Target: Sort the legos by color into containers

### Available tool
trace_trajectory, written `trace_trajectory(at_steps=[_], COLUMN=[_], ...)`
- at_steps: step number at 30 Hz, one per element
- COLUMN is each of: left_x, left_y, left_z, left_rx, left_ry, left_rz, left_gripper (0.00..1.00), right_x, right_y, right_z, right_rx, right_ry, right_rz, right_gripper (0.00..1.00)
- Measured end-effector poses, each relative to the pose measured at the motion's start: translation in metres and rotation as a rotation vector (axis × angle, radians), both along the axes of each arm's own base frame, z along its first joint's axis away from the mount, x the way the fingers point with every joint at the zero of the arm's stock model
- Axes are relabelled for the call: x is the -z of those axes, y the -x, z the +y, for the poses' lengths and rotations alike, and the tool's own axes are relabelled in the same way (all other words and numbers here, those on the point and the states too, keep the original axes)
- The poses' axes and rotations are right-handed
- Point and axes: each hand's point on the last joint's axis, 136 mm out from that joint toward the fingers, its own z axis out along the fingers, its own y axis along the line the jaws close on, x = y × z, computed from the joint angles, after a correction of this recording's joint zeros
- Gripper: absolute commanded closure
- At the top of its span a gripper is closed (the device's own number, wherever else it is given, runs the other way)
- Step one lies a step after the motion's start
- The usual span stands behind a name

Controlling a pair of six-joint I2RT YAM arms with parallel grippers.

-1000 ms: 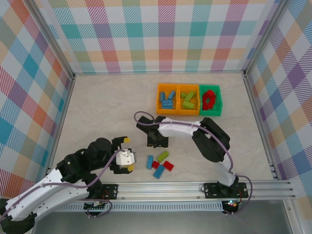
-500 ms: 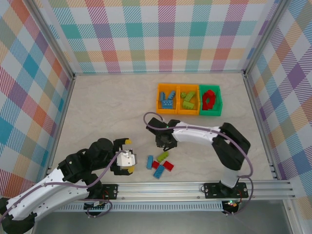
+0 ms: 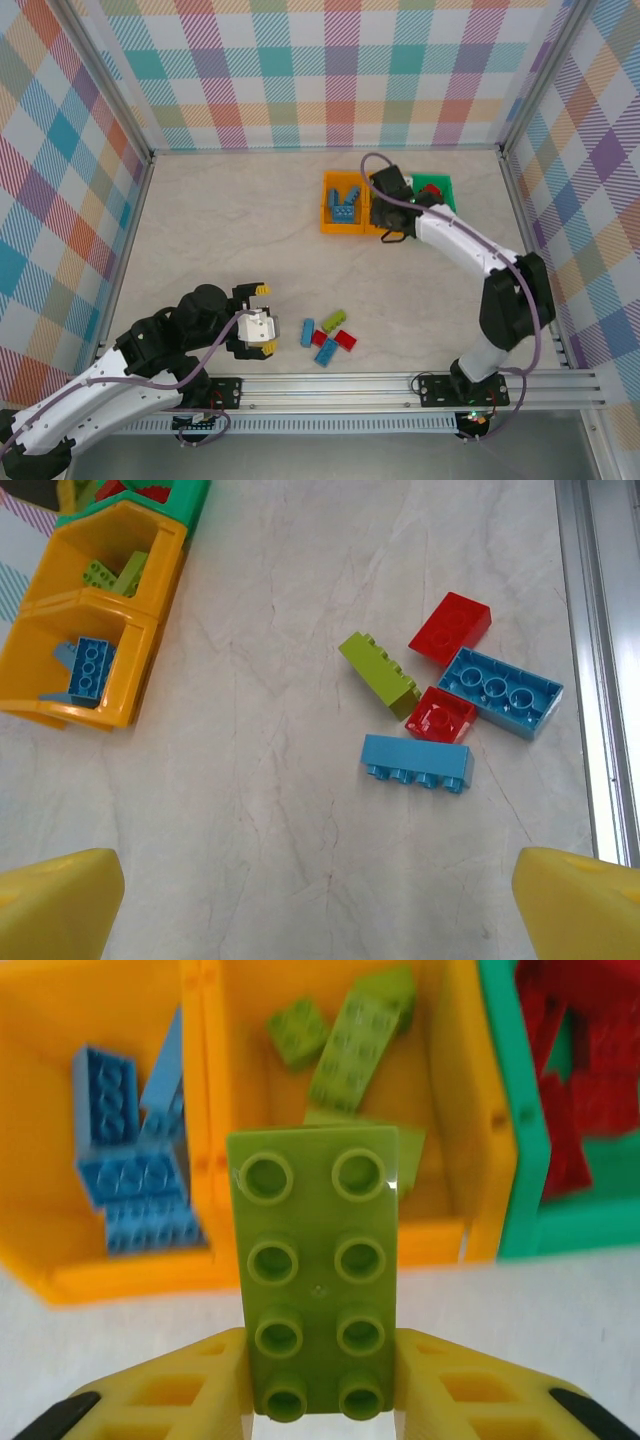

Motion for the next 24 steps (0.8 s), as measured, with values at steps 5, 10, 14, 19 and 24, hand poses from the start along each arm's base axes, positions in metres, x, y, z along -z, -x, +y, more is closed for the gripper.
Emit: trace_trajectory(at_steps=[5, 10, 14, 19, 24], left_x=[0.001, 0.000, 0.001, 0.002, -0.002], left_y=[0.000, -0.001, -0.001, -0.005, -0.018], left_z=[-0.001, -0.002, -0.002, -0.004, -0.013], left_rx=[0.003, 0.003, 0.001, -0.025, -0.137], left_ry=[0.002, 0.009, 0.008, 0.019, 0.093], left_rz=[0.003, -0.002, 0.001, 0.028, 0.135], left_gripper=[0.00, 0.00, 0.00, 0.00, 0.00], right_x=[0.023, 0.046, 0.037, -0.001, -0.053], right_y=[-0.049, -0.064, -0.062, -0.037, 0.013], right_z=[-0.005, -0.007, -0.004, -0.002, 0.006], right_rx=[-0.001, -0.015, -0.028, -0.067, -0.170], right_ry=[0.002, 0.012, -0.007, -0.083, -0.240], right_rz=[0.030, 0.083, 0.082, 0.038, -0.044], right_gripper=[0.46, 0.44, 0.43, 0.36, 0.32])
